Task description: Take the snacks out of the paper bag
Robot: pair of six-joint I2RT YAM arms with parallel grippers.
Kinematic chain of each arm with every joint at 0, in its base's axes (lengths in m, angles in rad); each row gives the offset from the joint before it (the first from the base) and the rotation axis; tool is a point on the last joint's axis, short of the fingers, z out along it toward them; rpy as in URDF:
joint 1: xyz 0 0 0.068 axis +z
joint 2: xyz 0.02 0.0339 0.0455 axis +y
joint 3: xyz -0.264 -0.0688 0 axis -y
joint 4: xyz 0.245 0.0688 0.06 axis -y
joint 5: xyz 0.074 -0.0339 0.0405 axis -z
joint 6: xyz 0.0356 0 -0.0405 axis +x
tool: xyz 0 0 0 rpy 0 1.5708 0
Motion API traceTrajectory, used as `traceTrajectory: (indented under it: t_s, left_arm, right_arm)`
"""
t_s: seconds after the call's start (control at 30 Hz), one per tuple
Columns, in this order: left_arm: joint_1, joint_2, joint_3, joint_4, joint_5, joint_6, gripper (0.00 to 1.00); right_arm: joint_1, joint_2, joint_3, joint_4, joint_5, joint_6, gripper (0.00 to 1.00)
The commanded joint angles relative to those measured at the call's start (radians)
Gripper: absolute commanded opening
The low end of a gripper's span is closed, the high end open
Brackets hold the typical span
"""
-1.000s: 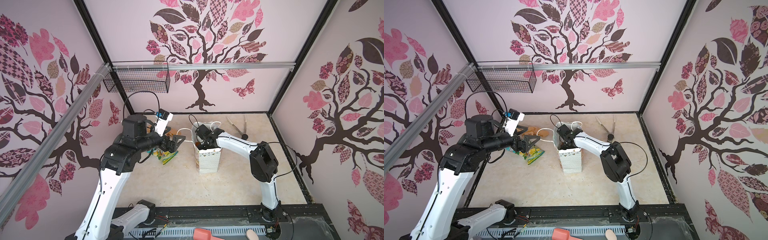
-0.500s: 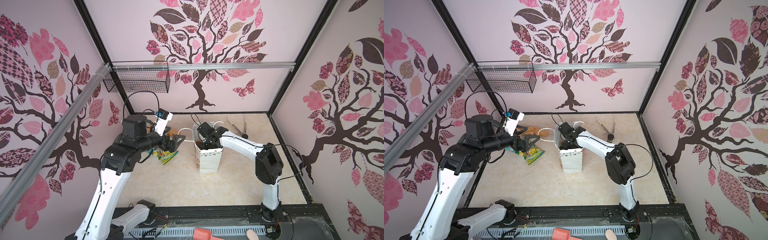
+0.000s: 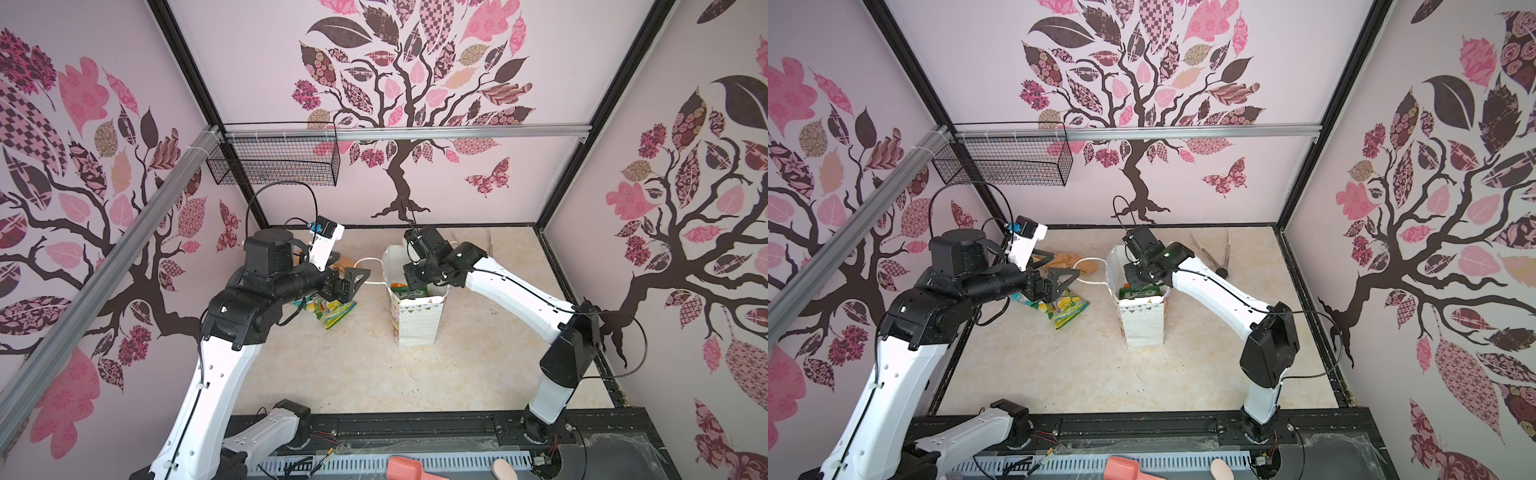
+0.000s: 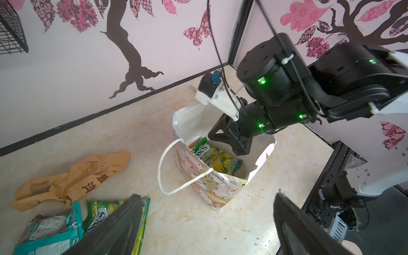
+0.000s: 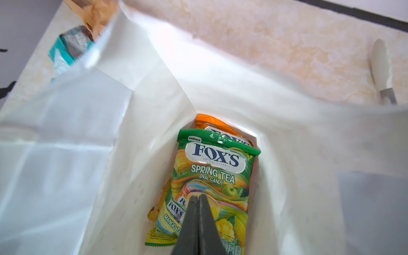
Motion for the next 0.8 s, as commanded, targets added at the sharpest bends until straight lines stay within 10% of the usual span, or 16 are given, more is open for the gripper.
traceTrajectory:
  t_s: [0.0,0.37,0.57,0.77]
  left_arm:
    - [-0.003,-0.002,0.000,0.030,-0.004,-0.005,0.94]
    - [-0.004,-0.006,-0.004,0.032,0.003,-0.016,0.94]
    - [-0.004,-0.009,-0.016,0.033,0.006,-0.017,0.94]
    - [-0.005,-0.010,-0.018,0.030,0.002,-0.010,0.94]
  right_arm:
    - [0.003,-0.064,0.023,0.023,0.027,0.015,0.00]
    - [0.003,-0.080,0.031,0.028,0.023,0.016,0.00]
    - [0.004,0.000,-0.003,0.011,-0.024,0.018,0.43]
    - [0.003,0.074,-0.040,-0.019,0.018,0.006,0.58]
